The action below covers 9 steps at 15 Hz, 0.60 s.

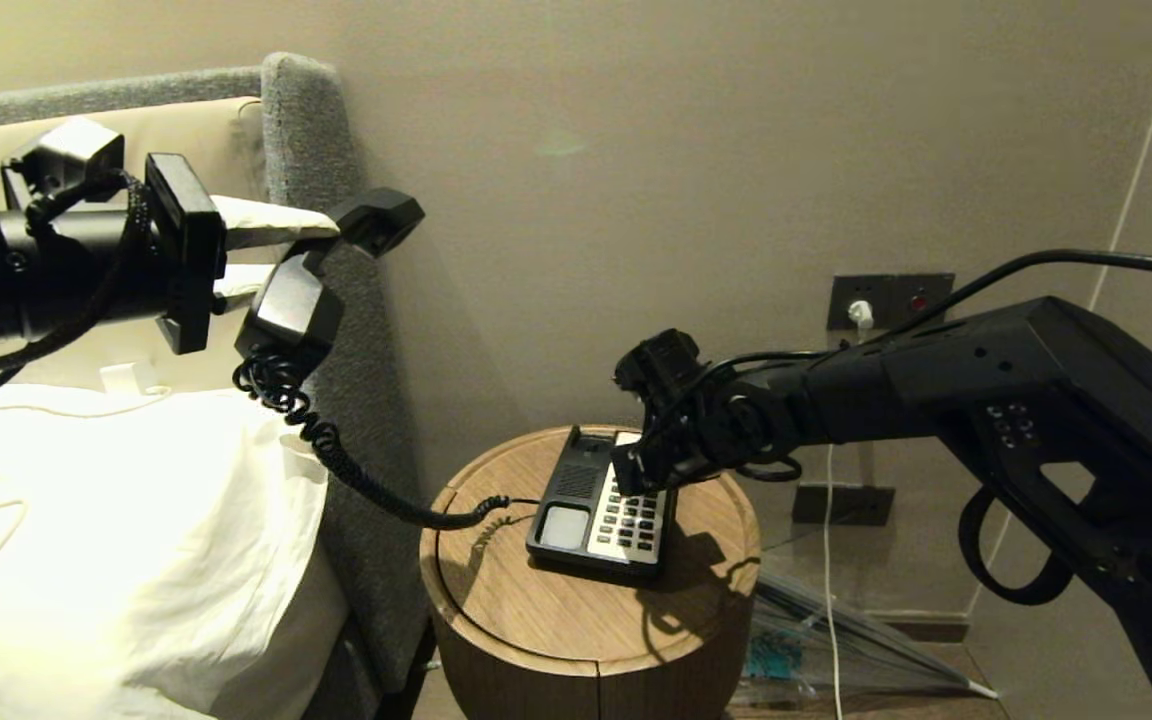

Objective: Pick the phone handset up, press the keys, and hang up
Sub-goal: Dial the number

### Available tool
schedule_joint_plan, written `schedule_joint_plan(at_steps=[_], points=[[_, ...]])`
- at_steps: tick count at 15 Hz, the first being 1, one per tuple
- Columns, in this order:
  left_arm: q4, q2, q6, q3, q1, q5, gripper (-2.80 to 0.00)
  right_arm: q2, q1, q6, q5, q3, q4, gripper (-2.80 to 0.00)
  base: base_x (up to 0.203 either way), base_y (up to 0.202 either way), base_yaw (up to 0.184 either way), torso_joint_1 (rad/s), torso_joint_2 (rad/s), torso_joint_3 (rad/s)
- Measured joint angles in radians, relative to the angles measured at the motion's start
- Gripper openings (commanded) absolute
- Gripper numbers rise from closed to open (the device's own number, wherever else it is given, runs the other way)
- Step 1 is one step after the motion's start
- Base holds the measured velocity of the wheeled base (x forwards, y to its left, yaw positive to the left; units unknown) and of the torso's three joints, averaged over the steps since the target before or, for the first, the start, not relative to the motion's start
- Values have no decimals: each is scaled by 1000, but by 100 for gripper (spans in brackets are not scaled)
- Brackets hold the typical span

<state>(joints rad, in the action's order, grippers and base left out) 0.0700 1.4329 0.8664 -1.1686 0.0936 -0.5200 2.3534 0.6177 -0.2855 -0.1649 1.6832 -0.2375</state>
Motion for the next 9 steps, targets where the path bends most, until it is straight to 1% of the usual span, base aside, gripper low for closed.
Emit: schedule_joint_plan(at_steps=[9], points=[[1,0,6,-5,0,-1,-280,34,0,-9,0,22,-1,-280,0,0,0,0,0,0]])
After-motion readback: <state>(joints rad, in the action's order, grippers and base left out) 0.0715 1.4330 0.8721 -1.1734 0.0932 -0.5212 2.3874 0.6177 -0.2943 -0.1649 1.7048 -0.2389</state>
